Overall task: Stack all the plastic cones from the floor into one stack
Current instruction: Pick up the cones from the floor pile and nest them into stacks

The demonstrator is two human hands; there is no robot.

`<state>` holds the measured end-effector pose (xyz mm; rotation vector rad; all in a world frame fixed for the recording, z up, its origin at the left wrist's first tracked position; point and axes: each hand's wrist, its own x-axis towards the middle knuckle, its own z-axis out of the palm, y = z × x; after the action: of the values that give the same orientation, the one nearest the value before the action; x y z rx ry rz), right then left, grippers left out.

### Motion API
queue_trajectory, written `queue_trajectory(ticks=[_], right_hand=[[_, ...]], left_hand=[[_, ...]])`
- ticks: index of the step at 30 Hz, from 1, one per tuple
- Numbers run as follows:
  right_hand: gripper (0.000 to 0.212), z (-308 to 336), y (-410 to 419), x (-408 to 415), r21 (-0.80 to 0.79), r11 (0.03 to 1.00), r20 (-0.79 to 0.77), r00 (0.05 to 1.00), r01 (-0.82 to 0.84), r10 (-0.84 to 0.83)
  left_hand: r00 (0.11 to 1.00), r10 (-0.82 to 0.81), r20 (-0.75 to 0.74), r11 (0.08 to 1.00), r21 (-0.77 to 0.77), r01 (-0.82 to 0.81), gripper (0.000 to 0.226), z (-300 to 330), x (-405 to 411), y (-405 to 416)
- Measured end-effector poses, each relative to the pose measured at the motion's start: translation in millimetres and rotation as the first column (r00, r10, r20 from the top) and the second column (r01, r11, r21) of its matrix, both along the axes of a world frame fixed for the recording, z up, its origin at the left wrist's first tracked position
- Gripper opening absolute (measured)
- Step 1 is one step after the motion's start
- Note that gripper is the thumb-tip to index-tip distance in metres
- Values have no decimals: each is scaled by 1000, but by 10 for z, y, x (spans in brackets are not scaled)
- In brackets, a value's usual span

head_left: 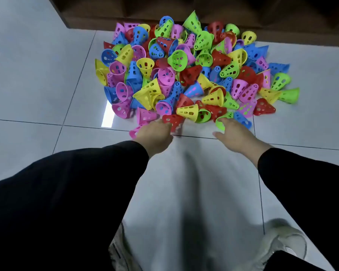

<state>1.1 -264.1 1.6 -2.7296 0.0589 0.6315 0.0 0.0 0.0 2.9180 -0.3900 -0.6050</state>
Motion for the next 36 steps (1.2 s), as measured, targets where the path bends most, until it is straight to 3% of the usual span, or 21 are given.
queue_trajectory(ticks=[3,10,19,24,27,30,34,36], right_hand=[[60,-105,-129,139,-30,990,138,982,137,-132],[65,-414,-324,505,-19,933,-20,932,360,-361],[74,-848,-158,692,24,850,16,850,526,-526],[78,-832,-113,777,79,777,-98,781,624,-617],[87,-778,-90,769,167,712,-195,730,682,-655],[78,-745,-85,674,242,679,-177,720,693,-672],[81,-692,-84,444,313,760,-66,812,569,-581],[79,-692,-70,305,365,786,-73,857,499,-510]], left_hand=[[997,41,67,999,15,-42,35,-92,134,-21],[983,64,174,994,73,-77,40,-388,458,-194],[985,2,175,987,157,-30,36,-840,612,-353],[987,121,106,985,114,-133,36,-905,670,-443],[973,230,16,972,44,-231,48,-858,655,-413],[950,304,-76,944,-111,-311,55,-733,571,-358],[932,340,-125,871,-331,-362,60,-567,363,-328],[915,373,-156,839,-363,-404,57,-535,247,-337]])
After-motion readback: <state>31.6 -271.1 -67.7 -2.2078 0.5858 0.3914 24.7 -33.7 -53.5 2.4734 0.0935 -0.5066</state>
